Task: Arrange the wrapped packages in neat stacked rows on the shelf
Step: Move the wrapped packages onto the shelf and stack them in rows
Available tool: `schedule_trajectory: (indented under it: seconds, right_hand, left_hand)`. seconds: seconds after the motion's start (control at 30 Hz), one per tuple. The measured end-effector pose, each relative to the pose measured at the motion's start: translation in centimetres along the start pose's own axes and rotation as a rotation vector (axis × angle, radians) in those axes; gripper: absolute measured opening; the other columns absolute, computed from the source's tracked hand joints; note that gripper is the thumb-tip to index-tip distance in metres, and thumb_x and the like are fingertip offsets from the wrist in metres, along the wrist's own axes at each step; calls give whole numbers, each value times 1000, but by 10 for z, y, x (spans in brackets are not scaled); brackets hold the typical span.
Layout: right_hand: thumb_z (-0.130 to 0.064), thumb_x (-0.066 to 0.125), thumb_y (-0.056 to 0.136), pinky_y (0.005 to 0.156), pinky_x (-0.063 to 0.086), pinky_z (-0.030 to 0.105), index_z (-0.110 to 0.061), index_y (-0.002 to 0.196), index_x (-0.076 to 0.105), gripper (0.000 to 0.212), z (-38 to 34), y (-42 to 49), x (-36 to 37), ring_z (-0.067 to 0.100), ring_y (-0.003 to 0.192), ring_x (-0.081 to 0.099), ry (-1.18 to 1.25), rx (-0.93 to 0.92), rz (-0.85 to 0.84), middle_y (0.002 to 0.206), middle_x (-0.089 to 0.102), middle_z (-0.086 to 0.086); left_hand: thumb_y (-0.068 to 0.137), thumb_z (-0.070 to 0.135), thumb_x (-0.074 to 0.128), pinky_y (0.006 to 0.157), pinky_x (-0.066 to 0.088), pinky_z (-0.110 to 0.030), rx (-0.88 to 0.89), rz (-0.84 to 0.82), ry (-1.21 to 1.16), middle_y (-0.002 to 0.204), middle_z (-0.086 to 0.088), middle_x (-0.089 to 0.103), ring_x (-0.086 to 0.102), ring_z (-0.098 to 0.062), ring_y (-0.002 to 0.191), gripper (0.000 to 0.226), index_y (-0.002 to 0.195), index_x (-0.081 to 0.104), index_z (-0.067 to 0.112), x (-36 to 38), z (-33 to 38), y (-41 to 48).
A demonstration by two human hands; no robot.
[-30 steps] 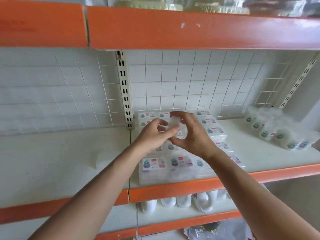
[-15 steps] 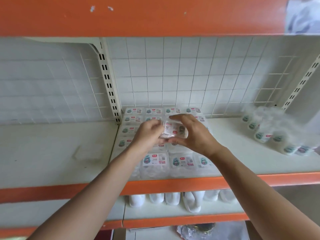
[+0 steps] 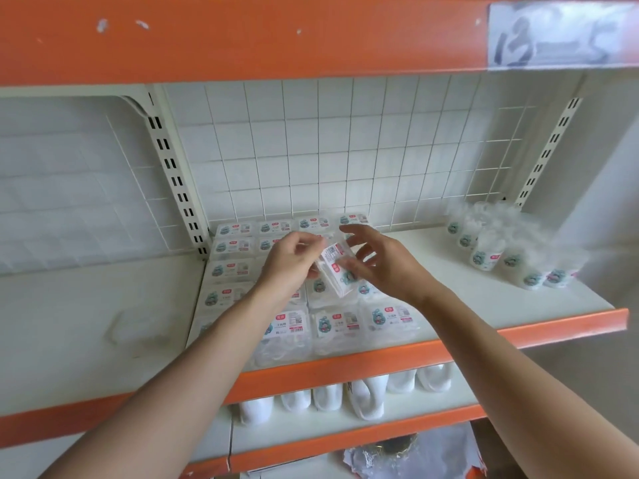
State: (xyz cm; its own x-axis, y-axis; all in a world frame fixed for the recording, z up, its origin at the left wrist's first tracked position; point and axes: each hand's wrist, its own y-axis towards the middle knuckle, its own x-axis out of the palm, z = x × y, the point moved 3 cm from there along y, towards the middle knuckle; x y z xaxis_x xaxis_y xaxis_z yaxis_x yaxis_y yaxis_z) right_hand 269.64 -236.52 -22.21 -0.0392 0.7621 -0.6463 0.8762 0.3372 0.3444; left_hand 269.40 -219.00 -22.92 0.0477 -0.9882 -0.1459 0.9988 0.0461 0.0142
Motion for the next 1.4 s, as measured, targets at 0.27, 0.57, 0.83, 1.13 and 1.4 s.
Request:
schedule_trajectory:
  seconds: [0.27, 0.57, 0.83, 1.13, 1.4]
  right_hand:
    - [-38, 69, 87, 52, 46, 13, -25, 120, 58, 37, 10, -1, -8, 8, 75, 68, 97, 189, 41, 112, 62, -8]
    - [-34, 70, 87, 69, 56, 24, -22, 113, 59, 31, 27, -16, -20, 10, 77, 68, 16, 247, 190, 111, 62, -4]
    - [-38, 77, 78, 102, 38, 27, -32, 137, 50, 65, 30, -32, -24, 14, 130, 42, -326, -119, -83, 147, 42, -10]
    - [-43, 79, 74, 89, 45, 32, -25, 128, 57, 61, 51, -42, -28, 22, 111, 48, -498, 40, -44, 129, 55, -6]
    - [-48, 69, 83, 94, 45, 37, -24, 136, 49, 61, 56, -39, -15, 23, 118, 44, -556, 87, -132, 138, 50, -4]
  left_hand:
    - [91, 44, 61, 75, 55, -26, 10, 10, 112, 102, 3, 66, 66, -13, 90, 25, 105, 62, 23, 17, 3, -1]
    - [95, 26, 60, 54, 48, -16, -3, -109, 195, 105, -3, 66, 64, -9, 63, 26, 120, 58, 18, 35, 0, -7]
    - [100, 26, 50, 66, 52, -26, 136, -151, 374, 101, 2, 69, 63, -9, 77, 23, 115, 67, 22, 45, 7, -3]
    - [97, 9, 40, 100, 38, -28, 354, -182, 881, 128, -1, 59, 49, -18, 122, 34, 122, 63, 13, 41, 0, -22]
    - [95, 10, 42, 105, 37, -38, 356, -232, 1086, 133, -2, 54, 41, -22, 126, 38, 128, 60, 15, 43, -14, -33]
